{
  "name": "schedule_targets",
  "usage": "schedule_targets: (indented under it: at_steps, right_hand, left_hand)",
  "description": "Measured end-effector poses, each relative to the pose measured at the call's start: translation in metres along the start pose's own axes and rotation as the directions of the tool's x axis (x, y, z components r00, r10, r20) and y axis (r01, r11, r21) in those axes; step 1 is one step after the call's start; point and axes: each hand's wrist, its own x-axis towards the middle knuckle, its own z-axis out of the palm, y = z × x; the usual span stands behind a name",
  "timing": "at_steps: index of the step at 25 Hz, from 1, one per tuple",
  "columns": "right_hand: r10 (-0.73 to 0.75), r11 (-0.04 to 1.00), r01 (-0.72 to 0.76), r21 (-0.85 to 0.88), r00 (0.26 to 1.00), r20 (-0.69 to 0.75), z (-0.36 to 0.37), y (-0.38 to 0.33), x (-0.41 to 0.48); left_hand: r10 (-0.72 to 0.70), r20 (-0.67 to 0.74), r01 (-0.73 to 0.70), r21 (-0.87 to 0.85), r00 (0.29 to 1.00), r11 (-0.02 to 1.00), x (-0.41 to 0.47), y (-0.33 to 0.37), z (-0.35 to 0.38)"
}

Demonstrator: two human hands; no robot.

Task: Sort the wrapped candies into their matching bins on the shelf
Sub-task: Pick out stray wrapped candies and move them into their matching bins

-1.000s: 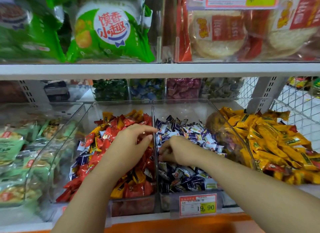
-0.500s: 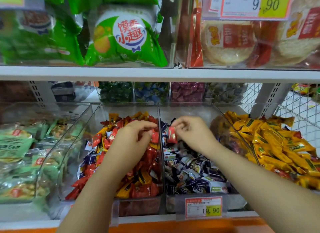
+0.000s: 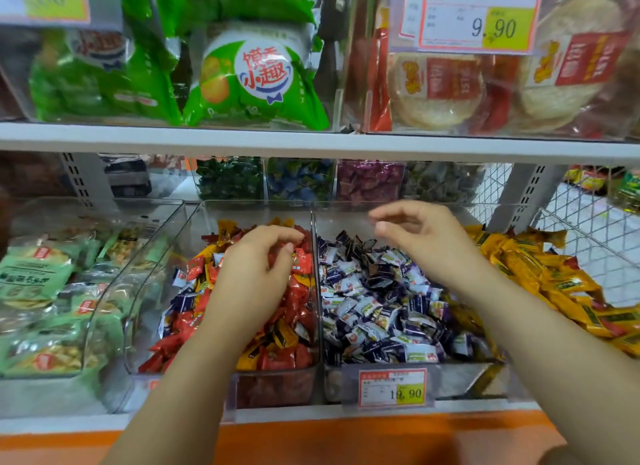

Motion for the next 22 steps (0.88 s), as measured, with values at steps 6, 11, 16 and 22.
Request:
schedule_targets:
  at_steps: [6,11,16,22]
  right_hand:
    - [0.061,0.99,-0.079,-0.119,0.988,-0.143,-0.05,0.049,-0.043]
    - [0.077,0.937,-0.085,-0.338,0.996,-0.035,-0.069,0.078,-0.058]
    - [0.11,0.973,-0.094,-0.209,0.992,0.068,-0.079,0.09,-0.057]
    - [0.12,0.979,-0.095,-0.18,0.984,0.131,-0.083,0.091,-0.054]
  left_hand:
    - [0.179,0.278,-0.181,-0.017,0.944,0.983,-0.009,0.039,0.03]
    - [0.092,0.631,-0.212,0.118,0.77,0.97,0.007,0.059,0.08]
    - [0.01,0.771,-0.316,0.25,0.637,0.915,0.044,0.053,0.157]
    - [-0.13,0.93,-0.286,0.236,0.343,0.929,0.058,0.038,0.157]
